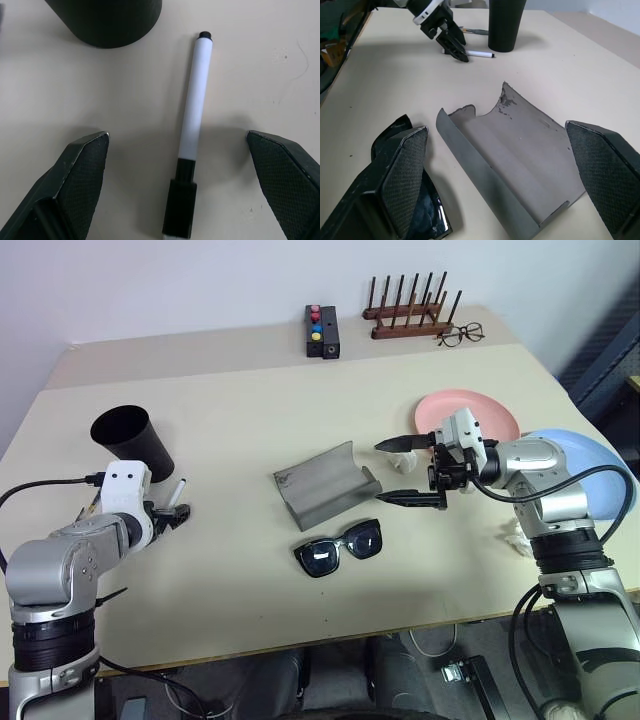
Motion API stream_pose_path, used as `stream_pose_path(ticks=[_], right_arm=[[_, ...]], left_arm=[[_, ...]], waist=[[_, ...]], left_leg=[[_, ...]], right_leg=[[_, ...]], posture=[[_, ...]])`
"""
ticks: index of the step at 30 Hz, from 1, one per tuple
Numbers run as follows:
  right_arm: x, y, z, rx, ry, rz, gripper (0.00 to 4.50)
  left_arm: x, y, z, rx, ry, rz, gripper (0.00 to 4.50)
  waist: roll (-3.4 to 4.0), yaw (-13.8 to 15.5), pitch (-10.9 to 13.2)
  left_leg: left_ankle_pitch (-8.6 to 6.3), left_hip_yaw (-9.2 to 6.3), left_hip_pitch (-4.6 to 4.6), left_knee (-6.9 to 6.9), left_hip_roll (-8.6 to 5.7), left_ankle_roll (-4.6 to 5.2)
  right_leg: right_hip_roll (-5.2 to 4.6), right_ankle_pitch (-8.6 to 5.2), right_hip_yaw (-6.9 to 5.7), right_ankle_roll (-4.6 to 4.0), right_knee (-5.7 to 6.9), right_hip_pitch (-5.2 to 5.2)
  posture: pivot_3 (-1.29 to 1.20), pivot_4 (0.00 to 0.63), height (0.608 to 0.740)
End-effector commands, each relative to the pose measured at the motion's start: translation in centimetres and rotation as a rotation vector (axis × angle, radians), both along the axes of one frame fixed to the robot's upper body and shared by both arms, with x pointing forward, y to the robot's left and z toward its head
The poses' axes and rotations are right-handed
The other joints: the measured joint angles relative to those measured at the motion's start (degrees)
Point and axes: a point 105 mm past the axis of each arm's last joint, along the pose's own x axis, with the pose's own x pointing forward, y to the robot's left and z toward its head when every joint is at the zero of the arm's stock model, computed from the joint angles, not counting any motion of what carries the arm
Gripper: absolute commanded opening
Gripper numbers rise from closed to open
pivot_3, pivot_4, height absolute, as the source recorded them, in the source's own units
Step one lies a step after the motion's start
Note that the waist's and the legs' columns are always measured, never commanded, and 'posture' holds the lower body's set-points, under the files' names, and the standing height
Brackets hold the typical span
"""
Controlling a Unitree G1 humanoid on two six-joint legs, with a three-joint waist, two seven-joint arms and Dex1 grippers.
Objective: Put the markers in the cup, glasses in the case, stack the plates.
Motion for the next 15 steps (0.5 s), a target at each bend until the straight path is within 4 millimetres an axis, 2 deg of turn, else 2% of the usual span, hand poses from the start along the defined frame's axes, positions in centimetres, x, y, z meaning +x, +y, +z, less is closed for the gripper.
stream_pose_path(ticks=[1,7,8,15], right_arm=[[-0.3,-0.4,1.4,0.007,-0.065,-0.005,4.5],[-0.3,-0.5,1.4,0.009,-0.059,-0.015,4.5],[-0.3,-0.5,1.4,0.01,-0.058,-0.016,4.5],[0.0,-0.1,1.3,0.023,-0.053,-0.018,4.5]], left_arm=[[-0.6,0.4,-1.1,0.007,0.082,0.001,3.17],[-1.0,-0.1,-0.9,-0.025,0.093,-0.024,0.19],[-1.0,-0.1,-0.9,-0.025,0.094,-0.026,0.04],[-1.2,-1.4,1.0,-0.1,-0.03,-0.056,0.04]], waist=[[0.0,-0.1,0.0],[0.04,-0.4,0.0],[0.04,-0.4,0.0],[0.03,-0.3,0.0]], left_leg=[[0.0,0.0,0.02,0.0,0.0,0.0],[0.01,0.01,0.04,-0.05,0.01,-0.02],[0.01,0.01,0.04,-0.05,0.01,-0.02],[0.01,0.01,0.02,-0.05,0.01,-0.02]], right_leg=[[0.0,0.0,0.0,0.0,0.02,0.0],[0.01,0.0,0.01,0.0,0.03,-0.03],[0.01,0.0,0.02,0.0,0.03,-0.03],[0.01,0.0,0.02,0.0,0.01,-0.03]], posture=[[0.0,0.15,0.74],[0.0,0.15,0.74],[0.0,0.15,0.74],[0.0,0.15,0.74]])
